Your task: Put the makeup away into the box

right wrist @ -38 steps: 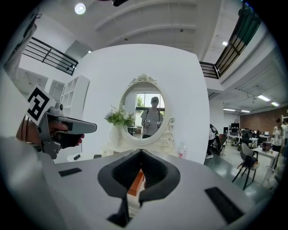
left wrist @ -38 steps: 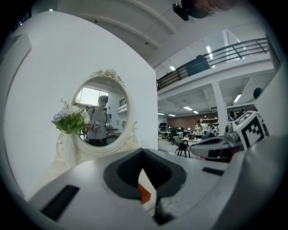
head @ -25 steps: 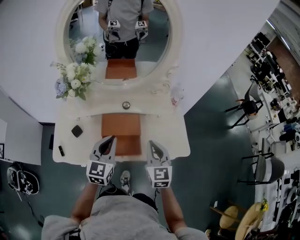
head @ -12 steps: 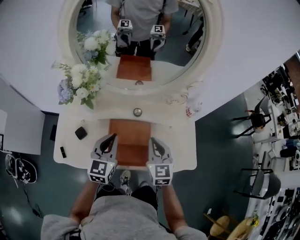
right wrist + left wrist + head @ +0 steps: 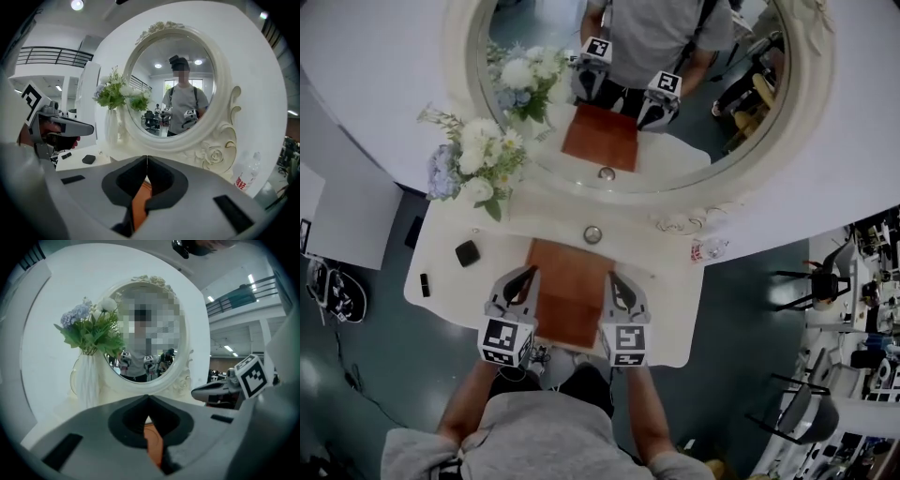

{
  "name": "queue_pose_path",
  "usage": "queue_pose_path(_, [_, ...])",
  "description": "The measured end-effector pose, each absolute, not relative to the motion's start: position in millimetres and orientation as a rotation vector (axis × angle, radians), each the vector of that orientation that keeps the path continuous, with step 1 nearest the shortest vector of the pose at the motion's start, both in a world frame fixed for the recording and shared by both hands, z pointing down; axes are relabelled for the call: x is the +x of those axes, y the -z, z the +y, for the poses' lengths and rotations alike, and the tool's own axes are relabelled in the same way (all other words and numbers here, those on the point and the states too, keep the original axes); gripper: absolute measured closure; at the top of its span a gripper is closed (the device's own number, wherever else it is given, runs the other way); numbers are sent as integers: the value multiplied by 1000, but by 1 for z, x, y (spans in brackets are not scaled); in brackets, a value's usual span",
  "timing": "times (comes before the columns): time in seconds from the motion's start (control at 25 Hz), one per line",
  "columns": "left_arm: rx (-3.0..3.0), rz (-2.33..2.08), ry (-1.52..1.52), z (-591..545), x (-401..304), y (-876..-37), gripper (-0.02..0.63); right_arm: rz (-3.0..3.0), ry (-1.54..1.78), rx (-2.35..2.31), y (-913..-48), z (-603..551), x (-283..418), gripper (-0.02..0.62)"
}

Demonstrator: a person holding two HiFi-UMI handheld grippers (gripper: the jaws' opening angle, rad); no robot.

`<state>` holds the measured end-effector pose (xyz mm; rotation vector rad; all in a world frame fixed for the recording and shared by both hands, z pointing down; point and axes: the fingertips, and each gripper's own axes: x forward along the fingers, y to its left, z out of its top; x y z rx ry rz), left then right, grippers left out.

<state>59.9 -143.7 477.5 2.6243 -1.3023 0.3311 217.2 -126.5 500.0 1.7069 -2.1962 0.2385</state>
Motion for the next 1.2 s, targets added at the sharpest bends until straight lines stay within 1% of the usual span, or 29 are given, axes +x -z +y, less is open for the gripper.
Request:
queue_pose_path(0.52, [2381, -1537, -369, -172, 49, -523, 606, -2264, -350, 1419, -558, -200, 215, 578])
queue_pose_path(0.56, [2367, -1548, -372, -172, 48, -526, 606, -2266, -363, 1389, -563, -204, 213, 564])
queue_pose_path(0.64, [2337, -1568, -375, -170, 47, -532, 606, -2263, -391, 1319, -576, -210, 211, 423])
queue_pose_path(0.76, [2296, -1598, -382, -167, 43, -540, 606, -2244, -409, 1257, -594, -222, 210, 355])
queue_pose_path(0.88, [2262, -1626, -388, -164, 38, -546, 606, -2210, -411, 1211, -609, -230, 210, 337])
queue_pose_path(1.2, [2197, -1692, -384, -155, 28, -551, 606, -2152, -384, 1128, -623, -239, 206, 339])
